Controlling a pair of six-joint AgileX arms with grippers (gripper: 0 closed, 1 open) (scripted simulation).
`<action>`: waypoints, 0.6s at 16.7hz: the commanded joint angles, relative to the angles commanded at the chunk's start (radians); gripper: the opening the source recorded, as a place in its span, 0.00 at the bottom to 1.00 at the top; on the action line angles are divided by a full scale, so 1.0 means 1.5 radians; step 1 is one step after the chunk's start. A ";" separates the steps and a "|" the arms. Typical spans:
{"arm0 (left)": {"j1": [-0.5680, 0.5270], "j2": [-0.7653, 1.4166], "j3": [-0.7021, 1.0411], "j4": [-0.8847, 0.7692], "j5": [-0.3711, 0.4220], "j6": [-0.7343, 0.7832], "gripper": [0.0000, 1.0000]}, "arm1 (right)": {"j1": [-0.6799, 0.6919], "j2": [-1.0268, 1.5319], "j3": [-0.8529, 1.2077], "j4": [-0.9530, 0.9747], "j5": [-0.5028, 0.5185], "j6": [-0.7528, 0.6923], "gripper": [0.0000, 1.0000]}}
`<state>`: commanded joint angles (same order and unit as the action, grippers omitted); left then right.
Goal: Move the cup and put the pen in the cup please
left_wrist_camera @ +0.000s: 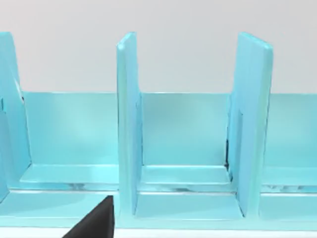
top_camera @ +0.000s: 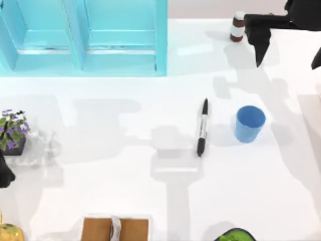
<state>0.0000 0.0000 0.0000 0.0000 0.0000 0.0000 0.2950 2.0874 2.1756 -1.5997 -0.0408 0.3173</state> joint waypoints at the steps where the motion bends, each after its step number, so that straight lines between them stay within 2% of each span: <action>1: 0.000 0.000 0.000 0.000 0.000 0.000 1.00 | 0.002 0.000 -0.001 0.002 0.000 0.000 1.00; 5: 0.000 0.000 0.000 0.000 0.000 0.000 1.00 | 0.026 0.048 0.046 -0.016 0.014 0.039 1.00; 10: 0.000 0.000 0.000 0.000 0.000 0.000 1.00 | 0.110 0.247 0.247 -0.077 0.058 0.171 1.00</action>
<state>0.0000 0.0000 0.0000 0.0000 0.0000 0.0000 0.4600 2.4577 2.5466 -1.7151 0.0464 0.5741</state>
